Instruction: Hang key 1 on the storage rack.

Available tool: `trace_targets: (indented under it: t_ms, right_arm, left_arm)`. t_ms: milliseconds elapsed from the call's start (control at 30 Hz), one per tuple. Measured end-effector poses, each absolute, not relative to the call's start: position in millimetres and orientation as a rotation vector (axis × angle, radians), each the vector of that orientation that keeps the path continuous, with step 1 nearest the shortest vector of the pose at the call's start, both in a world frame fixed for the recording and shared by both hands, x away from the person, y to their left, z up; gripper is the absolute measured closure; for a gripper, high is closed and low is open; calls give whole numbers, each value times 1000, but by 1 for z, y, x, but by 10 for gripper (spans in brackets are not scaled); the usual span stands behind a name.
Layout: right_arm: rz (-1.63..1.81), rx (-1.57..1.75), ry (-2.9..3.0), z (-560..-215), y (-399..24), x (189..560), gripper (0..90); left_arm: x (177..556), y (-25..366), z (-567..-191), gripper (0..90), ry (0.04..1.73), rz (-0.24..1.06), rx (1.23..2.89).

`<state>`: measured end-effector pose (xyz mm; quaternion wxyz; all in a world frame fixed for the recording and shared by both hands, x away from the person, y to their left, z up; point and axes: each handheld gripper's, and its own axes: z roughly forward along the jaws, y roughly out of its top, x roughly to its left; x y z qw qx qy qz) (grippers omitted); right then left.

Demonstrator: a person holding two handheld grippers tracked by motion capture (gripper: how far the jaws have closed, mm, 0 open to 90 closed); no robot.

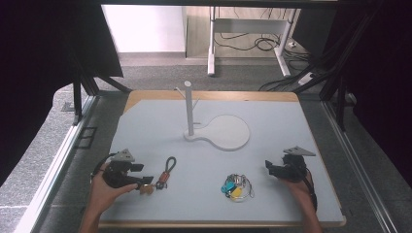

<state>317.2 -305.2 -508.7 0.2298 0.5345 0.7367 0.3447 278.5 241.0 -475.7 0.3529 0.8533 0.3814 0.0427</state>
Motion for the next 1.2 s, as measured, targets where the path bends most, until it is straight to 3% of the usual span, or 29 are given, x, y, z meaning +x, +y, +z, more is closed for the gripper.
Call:
trace_targets:
  t_ms: [733,1200]
  right_arm:
    - [1069,1440,1977,-500,-325,296,246]
    - [1079,1445,1942,-494,-331,289,244]
  left_arm:
    - [267,227,-463,344,1020,117,2231]
    - [289,197,-455,394,1066,59,2328]
